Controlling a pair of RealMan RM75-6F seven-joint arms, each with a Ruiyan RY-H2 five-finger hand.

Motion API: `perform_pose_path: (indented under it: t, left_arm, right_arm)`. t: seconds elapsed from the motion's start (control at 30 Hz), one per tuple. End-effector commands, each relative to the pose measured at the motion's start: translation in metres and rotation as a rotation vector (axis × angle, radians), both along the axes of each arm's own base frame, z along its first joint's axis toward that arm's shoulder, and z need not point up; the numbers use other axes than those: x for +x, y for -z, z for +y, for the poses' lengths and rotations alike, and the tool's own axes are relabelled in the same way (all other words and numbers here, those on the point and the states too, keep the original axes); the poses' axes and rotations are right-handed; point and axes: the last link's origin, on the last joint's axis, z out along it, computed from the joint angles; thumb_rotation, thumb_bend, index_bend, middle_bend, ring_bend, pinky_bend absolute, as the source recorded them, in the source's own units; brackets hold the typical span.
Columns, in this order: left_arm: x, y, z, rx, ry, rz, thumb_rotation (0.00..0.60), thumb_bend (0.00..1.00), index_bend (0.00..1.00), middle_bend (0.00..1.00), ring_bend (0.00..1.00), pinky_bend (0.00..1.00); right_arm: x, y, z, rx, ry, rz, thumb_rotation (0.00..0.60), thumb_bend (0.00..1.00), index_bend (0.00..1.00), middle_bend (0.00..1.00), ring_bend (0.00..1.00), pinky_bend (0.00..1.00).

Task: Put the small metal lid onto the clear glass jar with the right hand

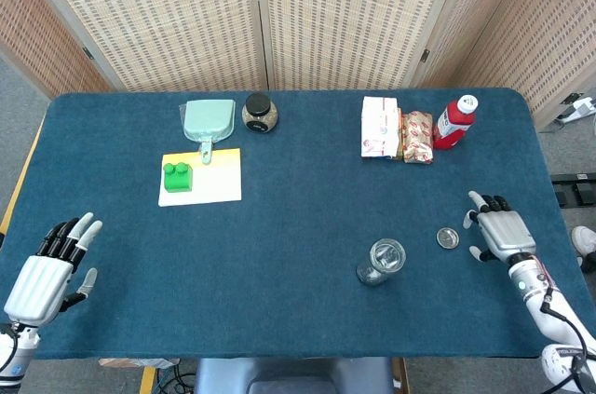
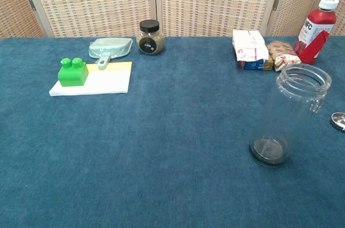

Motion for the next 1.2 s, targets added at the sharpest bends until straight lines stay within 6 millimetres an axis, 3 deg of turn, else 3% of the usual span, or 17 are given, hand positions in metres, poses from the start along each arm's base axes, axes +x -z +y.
perform_pose_path:
  t: [0.03,0.53,1.2]
  left_arm:
    - [0.001,-0.001,-0.001,-0.002,0.004,-0.001,0.600,0.46,0.00,0.00,0.00,0.08]
    - [0.002,-0.008,-0.003,0.019,0.024,-0.028,0.600,0.47,0.00,0.00,0.00,0.09]
    - [0.003,-0.013,-0.005,0.022,0.053,-0.054,0.600,0.47,0.00,0.00,0.00,0.09]
  right_arm:
    - [-0.002,0.006,-0.004,0.006,-0.002,0.014,0.600,0.32,0.40,0.00,0.00,0.00]
    - [-0.008,0.034,-0.016,0.055,0.008,0.019,0.600,0.33,0.46,0.00,0.00,0.00]
    - [-0.005,0.048,-0.029,0.077,-0.001,0.013,0.600,0.34,0.52,0.00,0.00,0.00]
